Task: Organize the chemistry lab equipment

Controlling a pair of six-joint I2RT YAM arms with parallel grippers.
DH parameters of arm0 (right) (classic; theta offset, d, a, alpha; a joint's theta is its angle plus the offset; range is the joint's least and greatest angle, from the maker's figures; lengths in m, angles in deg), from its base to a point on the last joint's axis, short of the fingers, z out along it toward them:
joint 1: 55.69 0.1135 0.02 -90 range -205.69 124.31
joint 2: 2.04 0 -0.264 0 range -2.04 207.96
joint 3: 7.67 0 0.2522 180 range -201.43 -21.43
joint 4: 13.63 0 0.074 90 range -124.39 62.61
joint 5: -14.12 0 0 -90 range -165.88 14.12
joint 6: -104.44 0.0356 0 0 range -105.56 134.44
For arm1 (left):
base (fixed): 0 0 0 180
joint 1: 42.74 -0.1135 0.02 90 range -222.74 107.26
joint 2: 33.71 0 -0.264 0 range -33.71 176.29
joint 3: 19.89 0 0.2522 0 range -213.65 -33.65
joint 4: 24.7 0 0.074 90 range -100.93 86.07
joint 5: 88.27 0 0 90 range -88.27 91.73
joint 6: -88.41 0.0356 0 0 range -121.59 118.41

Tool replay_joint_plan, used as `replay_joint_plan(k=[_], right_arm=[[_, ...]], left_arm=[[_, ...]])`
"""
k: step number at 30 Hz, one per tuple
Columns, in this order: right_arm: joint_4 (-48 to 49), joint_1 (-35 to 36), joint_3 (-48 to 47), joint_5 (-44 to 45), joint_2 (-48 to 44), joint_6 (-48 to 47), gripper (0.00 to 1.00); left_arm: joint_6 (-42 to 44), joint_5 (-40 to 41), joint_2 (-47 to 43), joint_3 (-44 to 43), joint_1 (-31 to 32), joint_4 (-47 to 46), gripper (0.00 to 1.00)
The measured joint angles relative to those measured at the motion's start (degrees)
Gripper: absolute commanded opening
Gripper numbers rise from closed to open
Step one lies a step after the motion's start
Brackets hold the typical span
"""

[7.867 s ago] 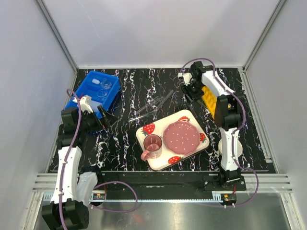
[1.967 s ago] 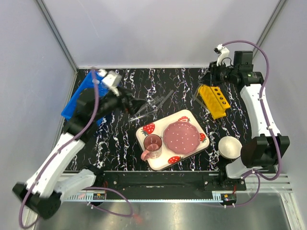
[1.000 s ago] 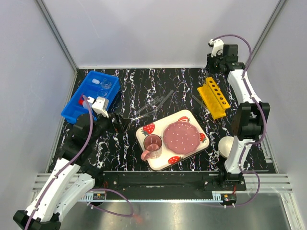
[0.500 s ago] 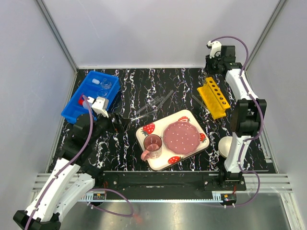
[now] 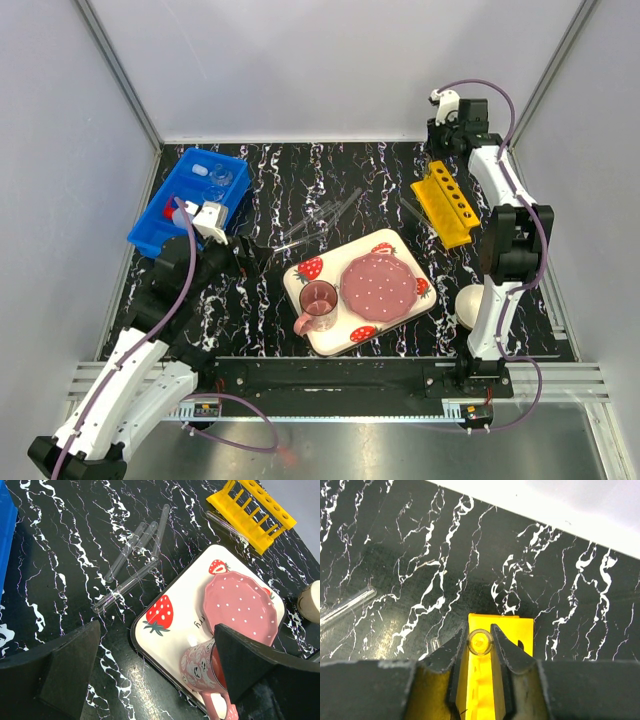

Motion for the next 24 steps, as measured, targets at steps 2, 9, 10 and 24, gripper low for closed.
replay_joint_plan(k=[2, 9, 10, 24], right_arm=[[0.55, 0.00, 1.09, -0.02, 0.00, 0.00, 0.25], [1.99, 0.00, 4.42, -0.13, 0.00, 0.00, 0.27], [2.10, 0.00, 4.70, -0.13, 0.00, 0.00, 0.28], [3.10, 0.00, 10.14, -0.63, -0.02, -0.39, 0.43]], left_arm=[[0.00, -0.02, 0.09, 0.00, 0.00, 0.00, 0.99], [0.00, -0.02, 0.11, 0.00, 0.00, 0.00, 0.99], [0.00, -0.02, 0.11, 0.00, 0.00, 0.00, 0.99], [-0.37, -0.07, -0.20, 0.66, 0.00, -0.20, 0.99]])
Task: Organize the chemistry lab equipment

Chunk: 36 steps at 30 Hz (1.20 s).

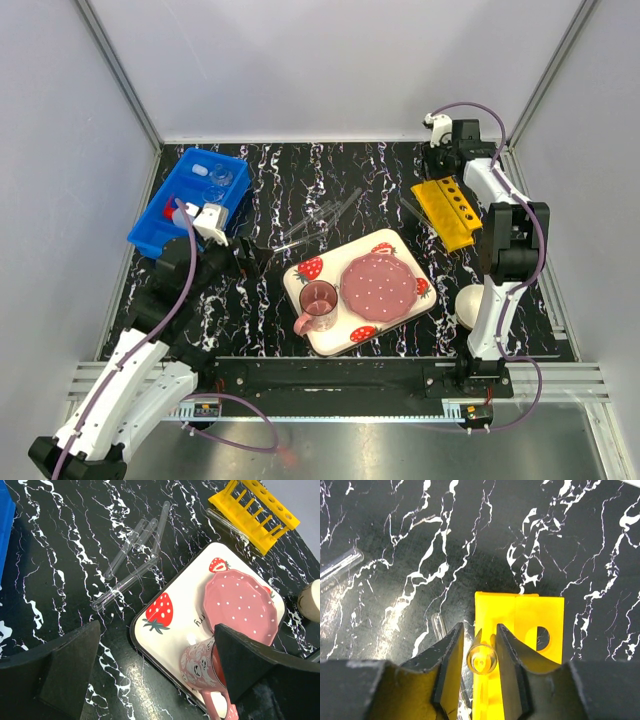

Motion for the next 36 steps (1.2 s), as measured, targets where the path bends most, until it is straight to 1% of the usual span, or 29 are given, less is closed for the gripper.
replay_joint_plan(k=[2, 3, 6, 8, 9, 11, 12, 18, 19, 21, 26, 32, 36], right_arm=[[0.20, 0.00, 0.76, -0.07, -0.24, -0.26, 0.49], [0.15, 0.00, 1.44, -0.09, -0.66, -0.48, 0.55], [0.07, -0.02, 2.93, -0.09, -2.43, -0.96, 0.66], [-0.24, -0.13, 3.74, -0.07, -4.50, -1.53, 0.66], [-0.37, -0.22, 4.07, -0.11, -5.99, -1.97, 0.70], [-0.55, -0.22, 4.44, -0.24, -8.55, -2.60, 0.73], [-0.74, -0.26, 4.59, -0.46, -9.84, -2.80, 0.77], [-2.49, -0.28, 6.86, -2.36, -19.41, -4.37, 0.91], [-2.99, -0.31, 7.34, -3.04, -20.92, -4.63, 0.98], [-4.17, -0.33, 8.13, -4.28, -23.56, -5.22, 1.00], [-8.48, -0.33, 8.68, -8.57, -27.80, -7.17, 1.00], [-13.94, -0.33, 8.68, -14.91, -28.76, -7.72, 1.00], [-16.22, -0.33, 8.63, -17.94, -28.74, -5.25, 1.00]], left_arm=[[-0.04, 0.00, -0.20, 0.28, 0.00, 0.09, 0.99], [-0.04, 0.00, -0.20, 0.31, 0.00, 0.09, 0.99], [-0.04, 0.00, -0.37, 0.31, 0.00, 0.04, 0.99], [-0.07, -0.11, -0.59, 0.31, 0.00, 0.04, 0.99], [-0.17, -0.33, -0.74, 0.31, 0.00, 0.02, 0.99], [-0.31, -0.57, -1.07, 0.31, 0.00, 0.04, 0.99], [-0.46, -0.68, -1.31, 0.31, 0.00, 0.02, 0.99], [-1.75, -1.86, -2.60, 0.31, -0.09, 0.04, 0.99], [-2.16, -2.14, -2.89, 0.31, -0.09, 0.02, 0.99], [-3.32, -3.43, -3.21, 0.33, -0.09, -0.09, 0.99], [-6.97, -6.45, -3.52, 2.10, -0.09, -1.49, 0.99], [-8.79, -7.91, -3.54, 2.47, -0.11, -1.60, 0.99], [-9.14, -8.11, -2.64, 2.47, -0.11, -1.86, 0.99]])
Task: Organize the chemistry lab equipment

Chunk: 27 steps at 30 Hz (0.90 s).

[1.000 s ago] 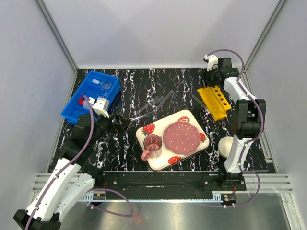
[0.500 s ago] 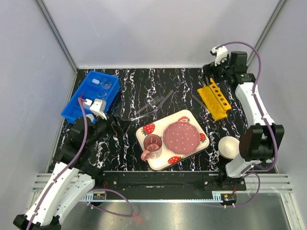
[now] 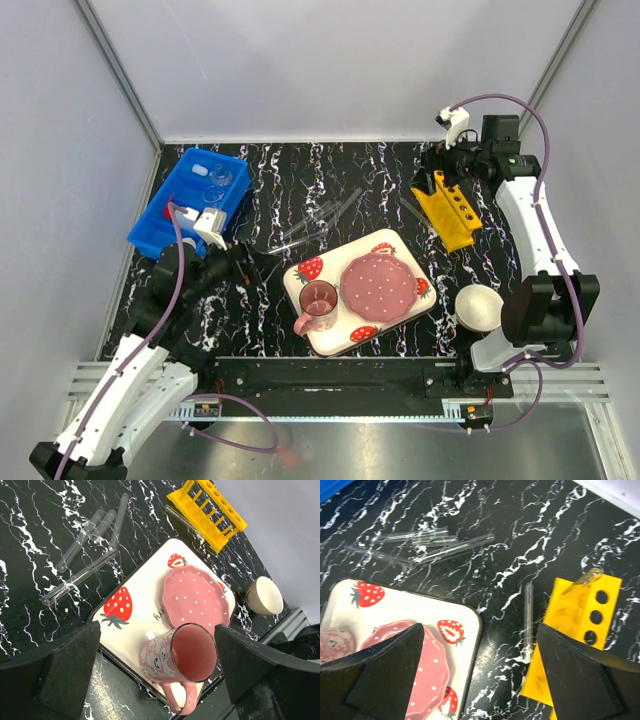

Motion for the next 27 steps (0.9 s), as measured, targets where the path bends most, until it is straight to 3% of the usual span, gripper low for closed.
replay_joint_plan(k=[12, 20, 27], right_arm=[[-7.89, 0.90, -3.23, -6.82, 3.32, -0.04, 1.00], [-12.68, 12.07, -3.98, 2.73, 6.23, -5.57, 1.00], [-14.03, 15.15, -6.25, 12.37, 10.84, -7.61, 1.00]], left_arm=[[-1.03, 0.04, 1.29, 0.39, -0.15, 0.15, 0.99], [-1.09, 0.11, 1.33, 0.66, -0.20, 0.57, 0.99], [-1.09, 0.42, 0.81, 1.16, -0.20, 0.57, 0.99]])
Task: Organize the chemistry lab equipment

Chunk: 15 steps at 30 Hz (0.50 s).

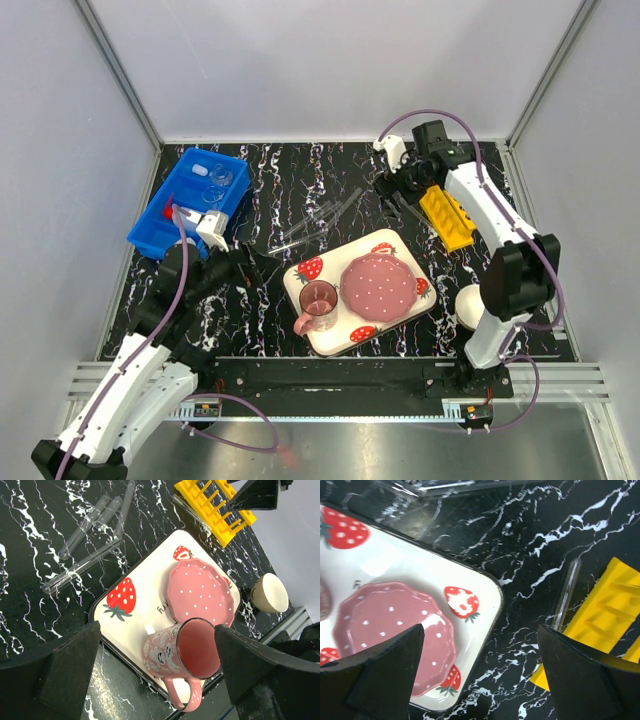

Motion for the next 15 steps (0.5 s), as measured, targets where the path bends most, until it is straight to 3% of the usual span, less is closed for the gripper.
replay_joint_plan(k=[9, 15], right_arm=[[-2.19, 2.73, -8.07, 15.15, 14.14, -1.22, 1.00], [-3.10, 2.78, -13.77, 23.02, 23.37, -2.19, 0.91]], left_arm=[[0.04, 0.76, -0.61, 1.51, -0.04, 0.46, 0.99], [0.13, 1.27, -0.63, 1.51, -0.15, 0.70, 0.99]])
